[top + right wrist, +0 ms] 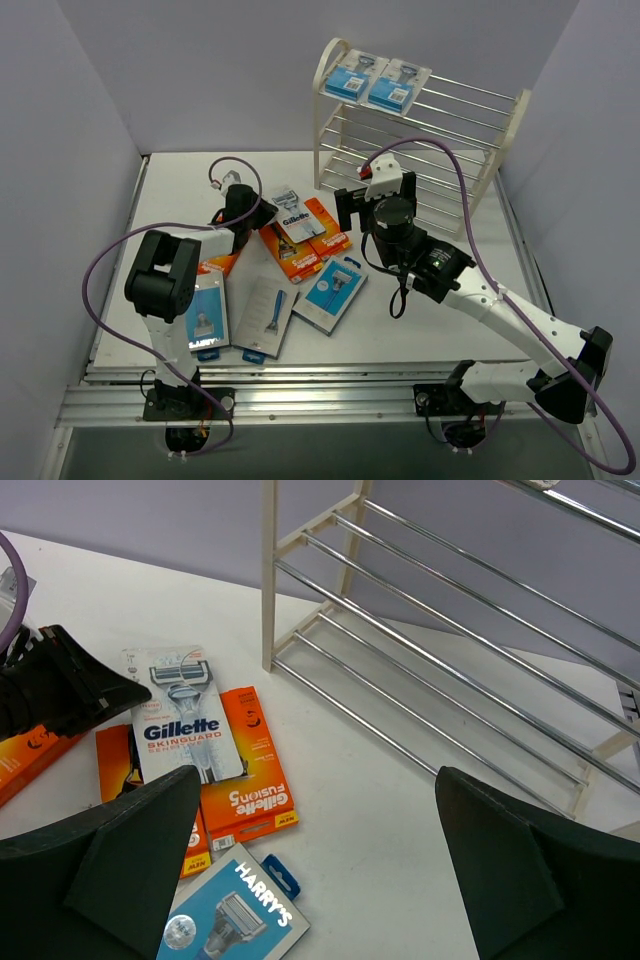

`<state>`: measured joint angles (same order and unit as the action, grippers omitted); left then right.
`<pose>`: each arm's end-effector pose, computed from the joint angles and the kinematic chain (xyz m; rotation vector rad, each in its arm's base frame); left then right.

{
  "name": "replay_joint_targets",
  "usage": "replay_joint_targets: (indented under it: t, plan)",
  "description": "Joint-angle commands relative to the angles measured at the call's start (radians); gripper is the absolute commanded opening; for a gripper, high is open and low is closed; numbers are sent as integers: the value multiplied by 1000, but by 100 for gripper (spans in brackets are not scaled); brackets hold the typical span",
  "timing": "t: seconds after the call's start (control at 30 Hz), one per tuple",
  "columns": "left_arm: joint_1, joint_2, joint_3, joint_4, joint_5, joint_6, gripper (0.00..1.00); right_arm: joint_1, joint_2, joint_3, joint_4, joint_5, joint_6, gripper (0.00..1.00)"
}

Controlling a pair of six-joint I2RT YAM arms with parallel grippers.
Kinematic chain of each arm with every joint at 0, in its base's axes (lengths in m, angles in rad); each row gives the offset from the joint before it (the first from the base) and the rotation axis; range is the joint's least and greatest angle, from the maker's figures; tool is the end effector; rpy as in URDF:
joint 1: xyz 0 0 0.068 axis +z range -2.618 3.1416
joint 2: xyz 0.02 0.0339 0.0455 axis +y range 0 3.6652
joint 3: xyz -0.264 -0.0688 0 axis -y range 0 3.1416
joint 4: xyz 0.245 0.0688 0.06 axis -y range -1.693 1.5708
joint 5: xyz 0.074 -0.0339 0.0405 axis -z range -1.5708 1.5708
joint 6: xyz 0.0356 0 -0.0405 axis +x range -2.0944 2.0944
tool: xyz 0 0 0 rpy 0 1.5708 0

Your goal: Place and organize the shaving razors onto the shelf

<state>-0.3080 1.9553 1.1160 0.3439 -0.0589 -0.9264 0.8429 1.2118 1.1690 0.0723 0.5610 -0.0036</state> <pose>0.4044 -0.1264 0.1639 -0.6870 2.0271 -0.6871 0.1996 0.1955 0.4132 -0.2084 1.5364 0.2327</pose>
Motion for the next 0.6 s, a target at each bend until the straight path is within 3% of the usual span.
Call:
replay_joint_targets:
  t: [0.0,0.17,0.57]
  plan:
    - [-3,-28,-7,-19,19,18,3,-10,-17,-5,46,22,-6,99]
    - [4,-81,21,-121,39,24,2,-11,-17,-2,40,17,-3,99]
    - [6,-396,36,-391,53,118,2,-34,23,126,-147,-104,105,100]
